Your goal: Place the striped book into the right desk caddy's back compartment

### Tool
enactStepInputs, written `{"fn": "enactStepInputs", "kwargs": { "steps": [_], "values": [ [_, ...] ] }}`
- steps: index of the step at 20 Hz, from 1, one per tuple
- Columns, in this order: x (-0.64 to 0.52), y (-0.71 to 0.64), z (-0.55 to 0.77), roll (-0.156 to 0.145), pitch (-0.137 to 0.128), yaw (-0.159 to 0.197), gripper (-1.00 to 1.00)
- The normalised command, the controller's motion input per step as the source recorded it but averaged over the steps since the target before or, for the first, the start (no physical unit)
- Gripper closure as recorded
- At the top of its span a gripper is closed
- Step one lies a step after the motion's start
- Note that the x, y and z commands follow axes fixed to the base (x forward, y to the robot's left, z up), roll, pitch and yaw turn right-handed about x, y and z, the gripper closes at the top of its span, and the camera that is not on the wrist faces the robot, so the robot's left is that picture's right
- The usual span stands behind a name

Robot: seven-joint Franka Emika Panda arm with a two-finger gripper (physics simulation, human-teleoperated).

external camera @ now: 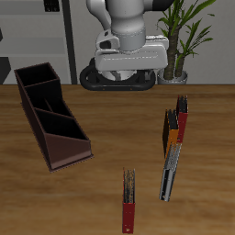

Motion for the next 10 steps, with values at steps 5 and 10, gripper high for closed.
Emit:
{"fn": "enactStepInputs", "kwargs": {
  "steps": [5, 10],
  "values": [
    [0.03, 0.37, -0.04, 0.059, -0.029, 0.053, -1.0],
    [-0.01, 0.15, 0.0, 0.018, -0.022, 0.027, -1.0]
  ]
}}
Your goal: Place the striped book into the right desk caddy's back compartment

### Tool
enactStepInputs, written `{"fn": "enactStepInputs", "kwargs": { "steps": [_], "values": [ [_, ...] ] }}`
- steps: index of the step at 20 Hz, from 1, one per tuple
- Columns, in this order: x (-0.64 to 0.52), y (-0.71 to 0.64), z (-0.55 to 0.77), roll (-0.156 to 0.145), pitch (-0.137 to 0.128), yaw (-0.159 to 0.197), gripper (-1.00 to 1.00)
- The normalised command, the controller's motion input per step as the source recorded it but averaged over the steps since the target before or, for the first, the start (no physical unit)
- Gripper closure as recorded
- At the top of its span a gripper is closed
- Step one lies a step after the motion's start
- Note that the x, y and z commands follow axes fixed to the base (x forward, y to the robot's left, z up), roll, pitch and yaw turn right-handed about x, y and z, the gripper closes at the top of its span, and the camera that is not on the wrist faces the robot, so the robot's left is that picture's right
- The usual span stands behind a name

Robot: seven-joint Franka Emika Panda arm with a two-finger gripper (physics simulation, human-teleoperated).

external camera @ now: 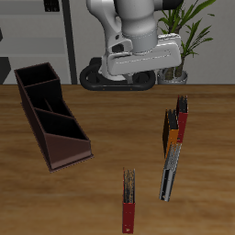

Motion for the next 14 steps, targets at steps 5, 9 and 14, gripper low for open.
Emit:
{"fn": "enactStepInputs", "kwargs": {
  "steps": [5, 9, 14],
  "values": [
    [0.08, 0.01, 0.09, -0.026, -0.04, -0.004, -1.0],
    [0.2, 0.11, 0.15, -0.052, -0.045, -0.013, -1.0],
    [0.25, 0.11, 0.11, -0.051, -0.025, -0.024, -1.0]
  ]
}}
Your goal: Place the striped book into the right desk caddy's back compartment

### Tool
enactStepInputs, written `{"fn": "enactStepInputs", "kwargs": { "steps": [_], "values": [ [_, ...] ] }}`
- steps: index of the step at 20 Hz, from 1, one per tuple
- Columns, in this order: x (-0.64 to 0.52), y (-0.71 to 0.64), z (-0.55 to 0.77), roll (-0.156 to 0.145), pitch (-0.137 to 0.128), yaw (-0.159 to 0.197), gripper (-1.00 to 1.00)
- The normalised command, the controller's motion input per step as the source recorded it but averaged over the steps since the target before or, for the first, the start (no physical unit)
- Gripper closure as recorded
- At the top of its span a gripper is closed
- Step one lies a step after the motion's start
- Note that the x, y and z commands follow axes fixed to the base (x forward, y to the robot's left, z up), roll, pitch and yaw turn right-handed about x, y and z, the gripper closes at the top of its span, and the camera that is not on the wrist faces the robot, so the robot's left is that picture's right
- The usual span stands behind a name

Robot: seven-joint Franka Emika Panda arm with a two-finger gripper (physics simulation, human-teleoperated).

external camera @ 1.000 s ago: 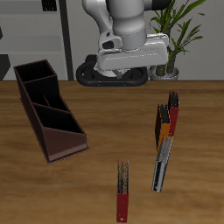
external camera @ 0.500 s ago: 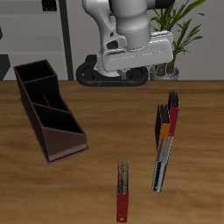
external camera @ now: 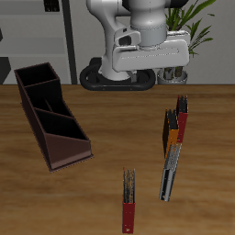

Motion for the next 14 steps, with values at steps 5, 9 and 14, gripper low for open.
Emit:
{"fn": "enactStepInputs", "kwargs": {
  "steps": [5, 9, 14],
  "values": [
    [0.23, 0.09, 0.06, -0.092, -0.034, -0.014, -1.0],
    [0.13, 0.2, -0.04, -0.048, -0.022, 0.005, -1.0],
    [0.24, 0.22, -0.08, -0.033, 0.0, -0.008, -1.0]
  ]
}}
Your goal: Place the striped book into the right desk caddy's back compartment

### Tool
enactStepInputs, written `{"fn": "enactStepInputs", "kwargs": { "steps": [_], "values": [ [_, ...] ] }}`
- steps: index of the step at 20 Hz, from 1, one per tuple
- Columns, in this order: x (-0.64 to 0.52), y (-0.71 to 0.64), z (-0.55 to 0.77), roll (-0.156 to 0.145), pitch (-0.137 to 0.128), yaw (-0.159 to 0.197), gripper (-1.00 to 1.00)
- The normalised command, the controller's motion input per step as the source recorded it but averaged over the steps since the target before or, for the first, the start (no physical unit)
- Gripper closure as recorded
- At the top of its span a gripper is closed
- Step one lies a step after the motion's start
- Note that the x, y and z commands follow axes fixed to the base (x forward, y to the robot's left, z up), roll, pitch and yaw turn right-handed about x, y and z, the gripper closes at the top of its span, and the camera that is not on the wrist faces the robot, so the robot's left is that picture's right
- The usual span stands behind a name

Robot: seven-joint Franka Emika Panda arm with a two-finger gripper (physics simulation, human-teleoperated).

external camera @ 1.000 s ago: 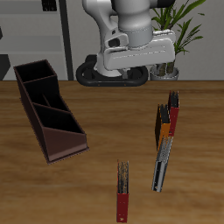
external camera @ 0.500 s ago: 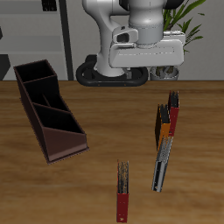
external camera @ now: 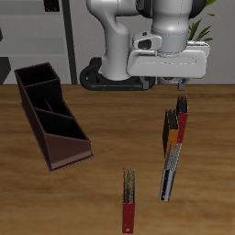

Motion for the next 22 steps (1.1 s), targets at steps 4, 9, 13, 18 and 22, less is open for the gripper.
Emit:
{"fn": "enactStepInputs", "kwargs": {
  "steps": [4, 9, 13, 18, 22],
  "values": [
    [0.22, 0.08, -0.01, -0.052, -0.017, -0.044, -1.0],
    [0.13, 0.13, 0.02, 0.011, -0.04, -0.029, -1.0],
    [0.2, 0.08, -0.1, -0.006, -0.012, -0.02, -1.0],
    [0.15, 0.07, -0.17, -0.013, 0.007, -0.006, -1.0],
    [0.19, 0.11, -0.23, 0.001, -0.015, -0.004, -1.0]
  ]
}}
